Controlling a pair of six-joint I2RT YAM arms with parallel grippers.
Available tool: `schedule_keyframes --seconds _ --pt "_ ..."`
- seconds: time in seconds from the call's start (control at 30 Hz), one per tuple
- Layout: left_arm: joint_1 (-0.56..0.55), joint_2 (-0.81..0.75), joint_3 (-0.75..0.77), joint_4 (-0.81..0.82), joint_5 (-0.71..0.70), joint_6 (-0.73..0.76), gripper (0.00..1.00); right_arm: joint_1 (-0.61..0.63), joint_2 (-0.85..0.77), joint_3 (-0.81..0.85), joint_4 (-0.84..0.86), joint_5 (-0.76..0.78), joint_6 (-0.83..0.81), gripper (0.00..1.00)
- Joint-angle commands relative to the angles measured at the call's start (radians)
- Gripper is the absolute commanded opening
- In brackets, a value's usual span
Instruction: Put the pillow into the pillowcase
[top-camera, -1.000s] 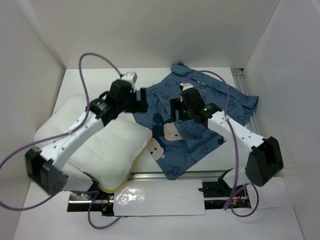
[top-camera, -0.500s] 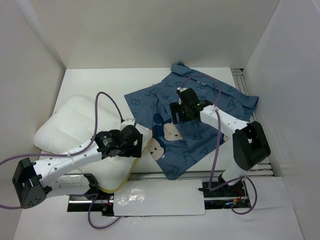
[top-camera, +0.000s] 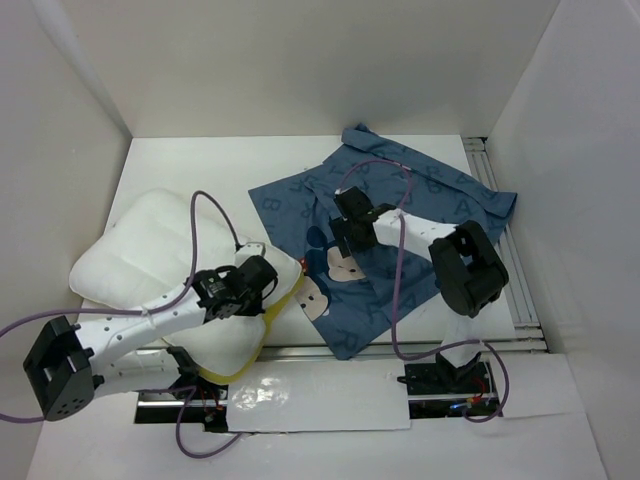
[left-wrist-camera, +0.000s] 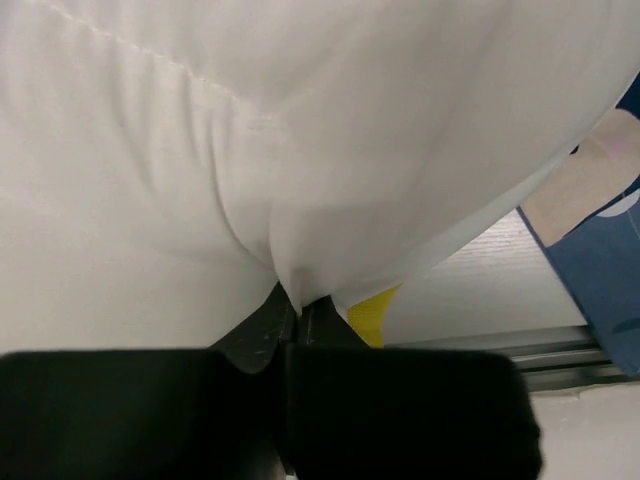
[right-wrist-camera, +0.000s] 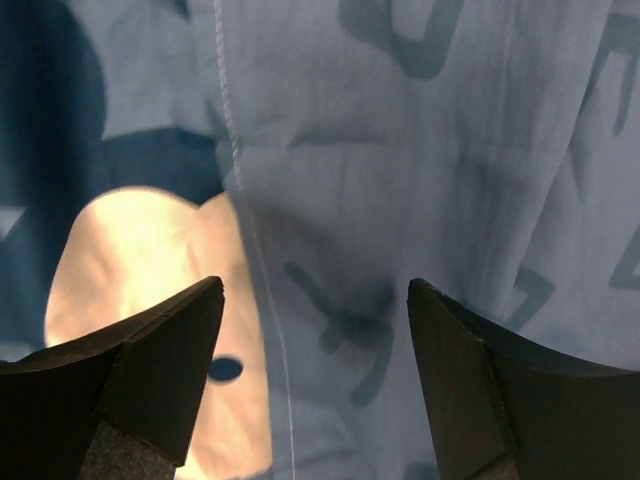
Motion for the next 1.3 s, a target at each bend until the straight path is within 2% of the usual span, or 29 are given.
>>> schedule_keyframes --seconds 0.0,0.07,0.1,0.2,0.33,0.47,0.67,0.83,0.93,0.97,1.17,1.27 --pt "0.003 -0.064 -0.024 0.047 0.017 -0.025 0.00 -0.001 0.009 0.051 0.072 0.065 -0.018 0.75" --pt "0.003 -0.145 -0.033 0.082 0.008 0.012 0.00 -0.025 0.019 0.051 0.081 0.074 0.004 0.37" --pt "0.003 -0.145 -0.033 0.099 -0.003 0.030 0.00 -0.026 0.019 0.051 0.081 0.074 0.013 0.25" --pt "0.003 -0.243 -0.033 0.167 -0.003 0.106 0.00 -0.047 0.019 0.051 0.063 0.085 0.041 0.01" --pt "0.003 -0.285 -0.024 0.240 0.025 0.191 0.00 -0.058 -0.027 0.051 0.048 0.056 0.050 0.00" --pt "-0.023 -0.233 0.038 0.288 0.051 0.268 0.00 -0.058 -0.127 0.038 0.078 -0.037 0.050 0.00" --pt "-0.057 -0.191 0.098 0.333 0.042 0.336 0.00 -0.076 -0.175 0.087 -0.004 -0.162 0.033 0.00" --pt "-0.057 -0.145 0.125 0.400 0.069 0.347 0.00 -0.096 -0.164 0.087 -0.026 -0.171 0.033 0.01" --pt "-0.057 -0.089 0.105 0.449 0.103 0.347 0.00 -0.107 -0.143 0.087 -0.047 -0.162 0.033 0.08" --pt "-0.066 -0.070 0.105 0.458 0.114 0.337 0.00 -0.107 -0.142 0.087 -0.047 -0.162 0.033 0.11" --pt "-0.066 0.091 0.041 0.489 0.147 0.270 0.00 -0.127 -0.142 0.087 -0.081 -0.127 0.042 0.11" --pt "-0.057 0.126 0.007 0.480 0.137 0.221 0.00 -0.139 -0.152 0.087 -0.103 -0.116 0.042 0.15"
